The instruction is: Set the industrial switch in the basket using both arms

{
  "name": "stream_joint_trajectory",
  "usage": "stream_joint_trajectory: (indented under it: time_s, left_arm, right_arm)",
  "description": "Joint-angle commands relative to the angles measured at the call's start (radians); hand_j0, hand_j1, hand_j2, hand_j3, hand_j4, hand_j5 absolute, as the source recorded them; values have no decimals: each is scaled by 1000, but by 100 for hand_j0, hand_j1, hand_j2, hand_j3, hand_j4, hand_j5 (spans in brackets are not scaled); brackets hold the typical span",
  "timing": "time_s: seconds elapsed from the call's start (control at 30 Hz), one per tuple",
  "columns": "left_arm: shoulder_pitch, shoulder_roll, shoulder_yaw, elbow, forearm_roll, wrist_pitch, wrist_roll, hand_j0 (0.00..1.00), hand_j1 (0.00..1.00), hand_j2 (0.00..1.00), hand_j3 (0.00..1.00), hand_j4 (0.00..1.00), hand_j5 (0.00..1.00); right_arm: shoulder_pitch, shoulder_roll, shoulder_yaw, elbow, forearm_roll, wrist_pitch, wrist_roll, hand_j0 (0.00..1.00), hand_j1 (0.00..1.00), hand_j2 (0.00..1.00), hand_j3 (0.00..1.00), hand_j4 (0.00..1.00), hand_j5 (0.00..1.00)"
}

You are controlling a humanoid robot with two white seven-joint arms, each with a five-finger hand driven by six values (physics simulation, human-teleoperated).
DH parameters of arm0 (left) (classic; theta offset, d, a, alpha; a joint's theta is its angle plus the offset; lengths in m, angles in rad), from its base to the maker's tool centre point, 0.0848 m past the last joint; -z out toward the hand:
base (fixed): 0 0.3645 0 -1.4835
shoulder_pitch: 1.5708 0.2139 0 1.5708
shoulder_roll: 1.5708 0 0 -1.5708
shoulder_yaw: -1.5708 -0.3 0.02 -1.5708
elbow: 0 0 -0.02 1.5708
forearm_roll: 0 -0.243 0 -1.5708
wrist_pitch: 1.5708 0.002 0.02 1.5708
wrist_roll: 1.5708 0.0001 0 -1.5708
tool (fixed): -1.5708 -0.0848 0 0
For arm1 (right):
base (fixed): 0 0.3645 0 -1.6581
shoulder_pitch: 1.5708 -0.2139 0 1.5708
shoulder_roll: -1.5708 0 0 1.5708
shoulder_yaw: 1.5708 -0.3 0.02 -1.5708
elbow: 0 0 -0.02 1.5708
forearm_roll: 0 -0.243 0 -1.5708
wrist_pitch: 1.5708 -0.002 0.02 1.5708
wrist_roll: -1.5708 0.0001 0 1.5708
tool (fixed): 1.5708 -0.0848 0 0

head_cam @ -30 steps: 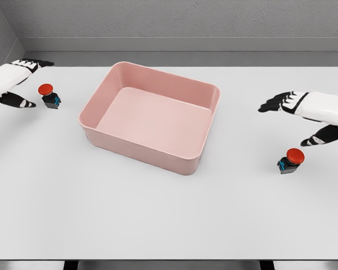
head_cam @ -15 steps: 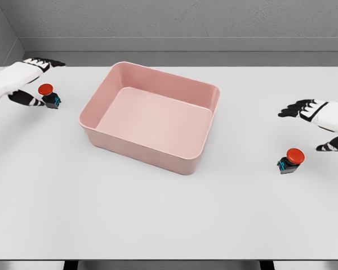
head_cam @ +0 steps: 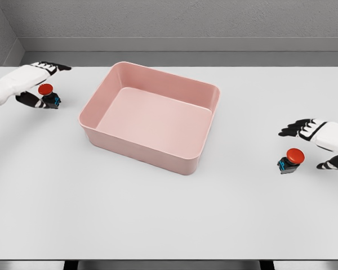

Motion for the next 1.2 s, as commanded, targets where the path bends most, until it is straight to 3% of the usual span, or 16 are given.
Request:
stream_joint_trajectory:
  time_s: [0.0, 0.13, 0.23, 0.43, 0.53, 0.63, 0.87, 0.93, 1.17]
  left_arm:
    - [0, -3, 0, 32, 7, 1, -6, 100, 100, 100, 100, 100, 100]
    - [-11, -17, -1, 62, 6, 1, -26, 100, 100, 100, 100, 100, 100]
    - [-23, -28, -6, 84, -5, 1, -38, 92, 92, 92, 92, 92, 92]
    - [-52, -77, -6, 164, -10, 1, -65, 92, 92, 92, 92, 92, 92]
    - [-52, -77, -7, 164, -13, 1, -65, 88, 88, 88, 88, 88, 88]
    - [-52, -77, -6, 164, -13, 1, -66, 83, 83, 83, 83, 83, 83]
    - [-57, -71, -3, 165, -11, 1, -66, 76, 76, 76, 76, 76, 76]
    - [-55, -69, -1, 165, -10, 1, -66, 73, 73, 73, 73, 73, 73]
    - [-57, -65, 2, 167, -11, 1, -71, 67, 67, 67, 67, 67, 67]
  right_arm:
    - [0, 21, 4, 0, -8, 0, 3, 100, 100, 100, 100, 100, 100]
    - [5, 36, 6, 2, -5, 0, 9, 100, 100, 100, 100, 100, 100]
    - [12, 73, 6, 34, -1, 0, 10, 100, 100, 100, 100, 100, 100]
    - [22, 70, 6, 36, 0, 0, 10, 100, 100, 100, 100, 100, 100]
    - [25, 60, 6, 31, -1, 0, 12, 100, 100, 100, 100, 100, 100]
    - [26, 57, 6, 33, 0, 0, 12, 87, 87, 87, 87, 87, 87]
    - [28, 57, 6, 31, 0, 0, 13, 86, 86, 86, 86, 86, 86]
    - [28, 57, 6, 33, -1, 0, 44, 77, 77, 77, 77, 77, 77]
    - [28, 57, 6, 33, -1, 0, 44, 71, 71, 71, 71, 71, 71]
